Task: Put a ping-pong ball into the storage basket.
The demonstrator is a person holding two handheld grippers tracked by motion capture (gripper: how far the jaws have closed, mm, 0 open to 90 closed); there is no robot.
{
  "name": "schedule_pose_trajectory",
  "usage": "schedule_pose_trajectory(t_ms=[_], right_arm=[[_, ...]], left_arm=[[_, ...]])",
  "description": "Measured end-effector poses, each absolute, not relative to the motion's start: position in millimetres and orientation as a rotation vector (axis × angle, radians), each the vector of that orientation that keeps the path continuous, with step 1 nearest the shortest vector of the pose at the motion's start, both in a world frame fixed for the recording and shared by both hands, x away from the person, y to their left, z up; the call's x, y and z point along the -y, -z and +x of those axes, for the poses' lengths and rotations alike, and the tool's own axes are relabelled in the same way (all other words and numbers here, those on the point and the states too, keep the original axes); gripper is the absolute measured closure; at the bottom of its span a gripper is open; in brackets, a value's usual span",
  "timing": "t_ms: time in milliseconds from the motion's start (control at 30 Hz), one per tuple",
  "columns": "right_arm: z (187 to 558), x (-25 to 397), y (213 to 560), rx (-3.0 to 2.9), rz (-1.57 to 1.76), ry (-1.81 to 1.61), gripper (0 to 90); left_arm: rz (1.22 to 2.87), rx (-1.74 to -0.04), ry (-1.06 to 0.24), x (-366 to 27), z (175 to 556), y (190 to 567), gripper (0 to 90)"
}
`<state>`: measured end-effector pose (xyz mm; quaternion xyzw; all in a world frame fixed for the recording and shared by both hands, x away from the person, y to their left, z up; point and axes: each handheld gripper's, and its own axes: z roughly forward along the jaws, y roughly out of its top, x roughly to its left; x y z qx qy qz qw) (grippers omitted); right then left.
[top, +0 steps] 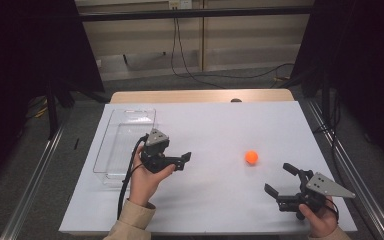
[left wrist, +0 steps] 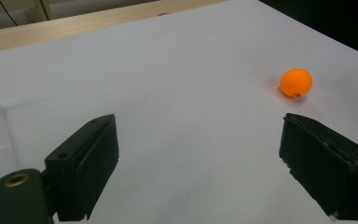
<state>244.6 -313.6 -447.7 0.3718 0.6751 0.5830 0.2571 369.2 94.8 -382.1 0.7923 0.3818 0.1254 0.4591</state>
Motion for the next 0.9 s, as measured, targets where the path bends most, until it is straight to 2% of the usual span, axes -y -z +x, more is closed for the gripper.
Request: schedule_pose_trajectory(t_ms=[900], right_arm=[[244.2,312.0,447.1,-1.836,0.994,-1.586,2.8]], left_arm=[[1.964,-0.904,-0.293,-78.4,366.3,389.0,10.3]])
